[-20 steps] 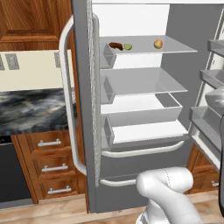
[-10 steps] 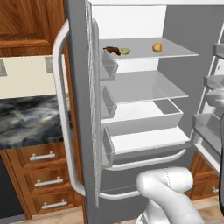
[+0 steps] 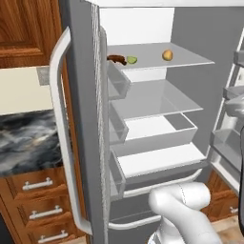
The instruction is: Open the fridge, remove the mango, lemon wedge, and chicken drumstick, and place them on any counter.
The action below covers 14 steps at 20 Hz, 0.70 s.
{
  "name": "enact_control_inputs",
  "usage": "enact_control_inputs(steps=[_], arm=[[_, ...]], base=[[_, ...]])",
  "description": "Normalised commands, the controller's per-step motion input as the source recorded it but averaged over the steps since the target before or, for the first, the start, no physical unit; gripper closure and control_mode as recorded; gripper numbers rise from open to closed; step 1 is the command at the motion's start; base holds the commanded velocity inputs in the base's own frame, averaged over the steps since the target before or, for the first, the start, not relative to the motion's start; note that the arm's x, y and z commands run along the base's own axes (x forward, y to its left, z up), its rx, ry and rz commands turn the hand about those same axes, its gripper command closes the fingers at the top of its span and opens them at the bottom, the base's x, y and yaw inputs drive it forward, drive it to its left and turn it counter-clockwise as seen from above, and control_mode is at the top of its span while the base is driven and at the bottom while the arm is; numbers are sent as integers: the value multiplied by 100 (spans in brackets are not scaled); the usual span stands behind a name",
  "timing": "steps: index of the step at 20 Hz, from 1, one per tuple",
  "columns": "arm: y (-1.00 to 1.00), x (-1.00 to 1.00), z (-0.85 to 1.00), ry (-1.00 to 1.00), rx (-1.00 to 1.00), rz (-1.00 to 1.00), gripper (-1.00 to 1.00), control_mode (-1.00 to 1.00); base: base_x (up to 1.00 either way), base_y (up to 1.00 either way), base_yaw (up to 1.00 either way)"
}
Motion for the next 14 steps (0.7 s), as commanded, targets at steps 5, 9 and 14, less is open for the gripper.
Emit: enact_control_inputs(steps=[5, 9, 14], arm=[[0, 0, 0, 0, 0, 0, -100, 100], [0, 0, 0, 0, 0, 0, -100, 100], [0, 0, 0, 0, 0, 0, -100, 100]], base=[[61, 0, -10], [48, 0, -9], [45, 0, -3]])
